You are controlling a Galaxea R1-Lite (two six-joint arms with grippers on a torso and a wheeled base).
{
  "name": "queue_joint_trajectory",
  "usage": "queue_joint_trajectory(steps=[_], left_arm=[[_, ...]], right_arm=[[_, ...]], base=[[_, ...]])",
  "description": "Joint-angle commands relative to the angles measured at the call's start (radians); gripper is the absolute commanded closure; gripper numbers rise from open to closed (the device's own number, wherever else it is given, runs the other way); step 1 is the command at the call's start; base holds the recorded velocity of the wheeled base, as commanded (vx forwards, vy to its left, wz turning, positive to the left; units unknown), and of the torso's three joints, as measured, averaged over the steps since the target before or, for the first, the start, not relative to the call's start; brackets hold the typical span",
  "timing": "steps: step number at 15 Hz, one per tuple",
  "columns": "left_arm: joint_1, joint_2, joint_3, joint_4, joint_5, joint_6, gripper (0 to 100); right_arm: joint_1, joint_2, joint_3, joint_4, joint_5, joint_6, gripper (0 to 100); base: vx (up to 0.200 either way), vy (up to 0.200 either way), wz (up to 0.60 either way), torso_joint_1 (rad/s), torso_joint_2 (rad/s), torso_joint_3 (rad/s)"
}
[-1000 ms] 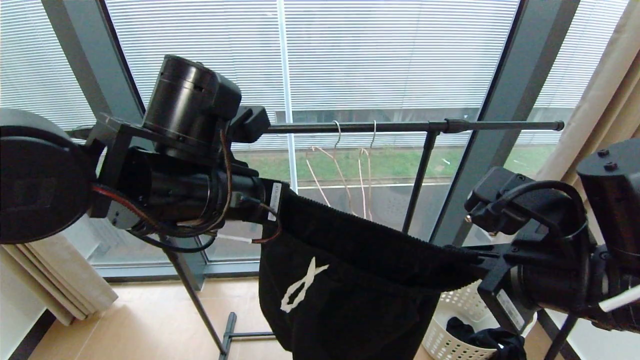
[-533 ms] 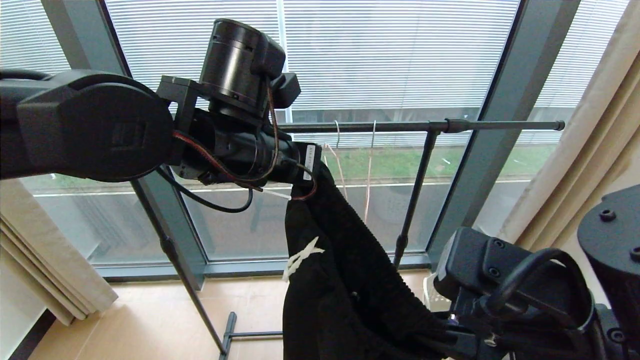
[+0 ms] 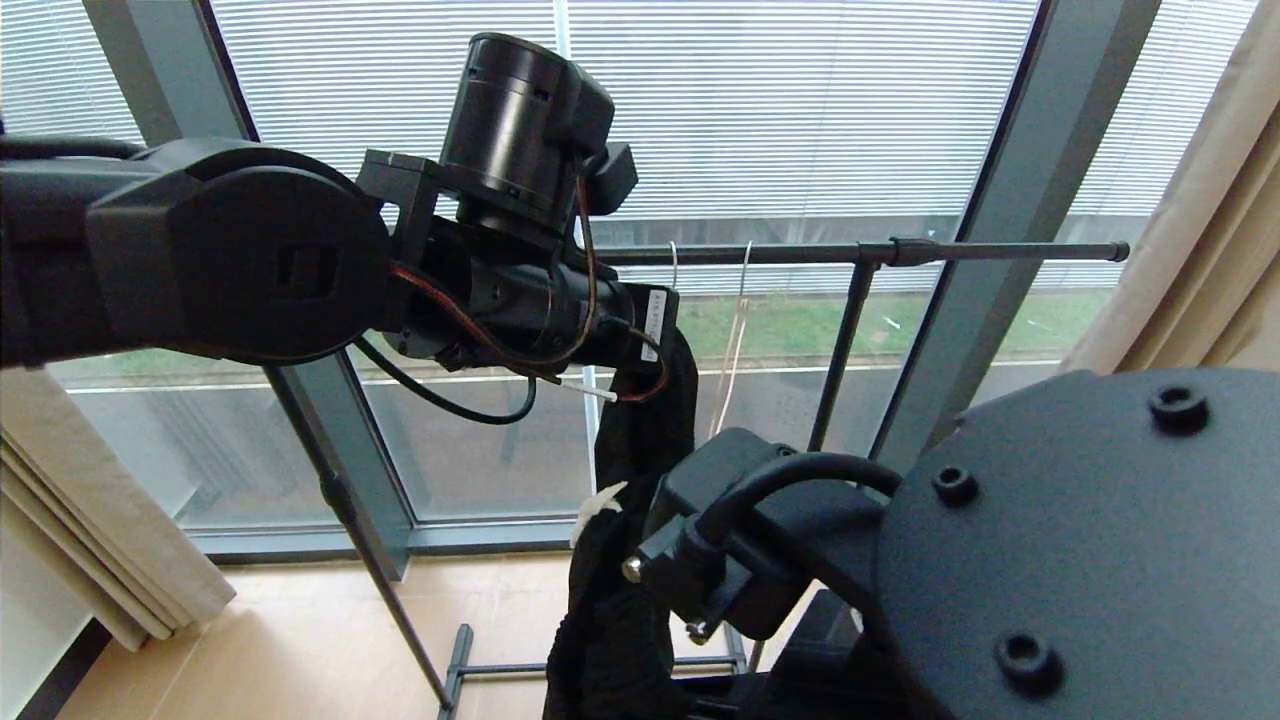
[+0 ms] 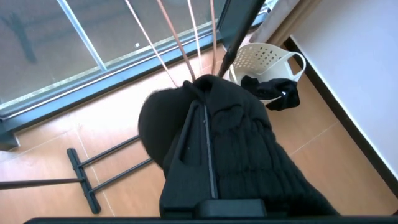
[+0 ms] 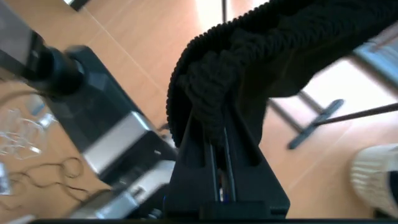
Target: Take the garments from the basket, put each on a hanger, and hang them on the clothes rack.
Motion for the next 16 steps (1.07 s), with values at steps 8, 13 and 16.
queue_joint_trajectory(steps=[8,13,16], left_arm=[[0.004,-0.036,0.003,0.052,0.0,0.009,100],[0.029,-0.18,0.099,0.195,0.003,0.168,100],[0.026,-0.259,0.232,0.195,0.003,0.21,100]], right_arm=[[-0.114,-0.106,0.091,0.171,-0.062,-0.033,100],[-0.434,-0.1,0.12,0.2,-0.208,-0.183,100],[-0.518,-0.003,0.014,0.153,-0.23,-0.197,100]], base=[[0.0,0.0,0.0,0.0,0.0,0.0],[0.0,0.0,0.0,0.0,0.0,0.0],[0.0,0.0,0.0,0.0,0.0,0.0]])
